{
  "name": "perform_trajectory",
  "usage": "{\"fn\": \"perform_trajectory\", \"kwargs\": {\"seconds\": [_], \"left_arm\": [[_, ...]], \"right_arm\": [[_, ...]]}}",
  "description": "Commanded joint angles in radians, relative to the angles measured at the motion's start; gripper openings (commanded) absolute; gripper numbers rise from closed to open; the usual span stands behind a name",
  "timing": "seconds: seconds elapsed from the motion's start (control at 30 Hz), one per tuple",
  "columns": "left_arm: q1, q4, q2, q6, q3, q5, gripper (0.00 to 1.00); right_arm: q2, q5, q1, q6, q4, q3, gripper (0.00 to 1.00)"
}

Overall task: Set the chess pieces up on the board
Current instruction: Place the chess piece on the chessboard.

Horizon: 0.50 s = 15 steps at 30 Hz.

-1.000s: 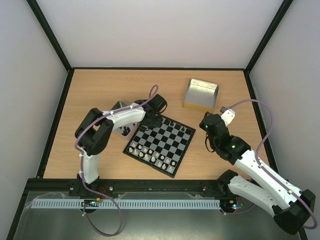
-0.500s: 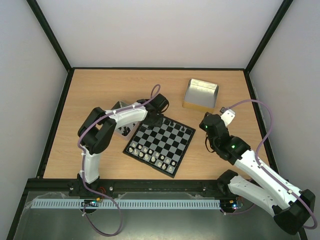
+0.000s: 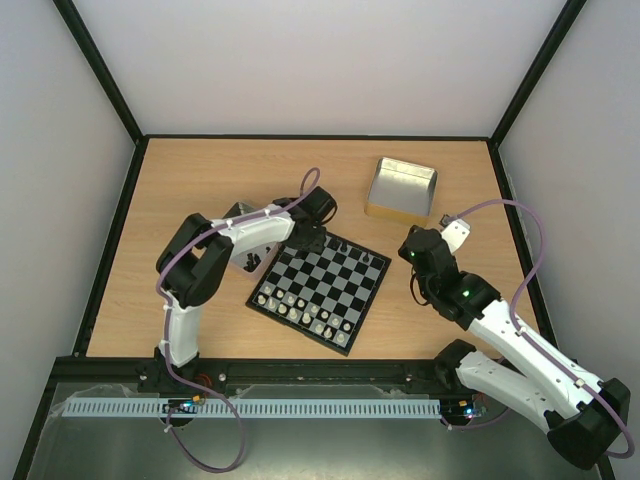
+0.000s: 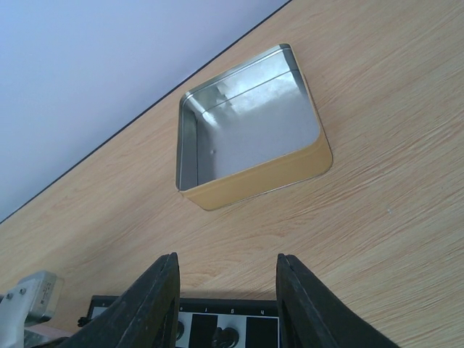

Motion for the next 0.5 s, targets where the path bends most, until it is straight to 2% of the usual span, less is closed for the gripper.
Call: {"fn": "perform_trajectory", "kwargs": {"seconds": [0.0,0.2,0.47], "left_arm": [[0.006,-0.002,0.020,0.010,0.000,0.050,0.19],[0.006,-0.032,-0.042,0.009,0.020,0.061,0.26],[0.025,-0.077,-0.165,-0.001,0.021,0.000,0.34]], "right_arm": [[-0.004,0.025,-0.003,0.021,0.005,-0.012,0.36],[-0.004,0.022,-0.003,0.022,0.007,-0.011,0.36],[-0.004,0.012,-0.003,0.026,0.011,-0.011,0.36]]}}
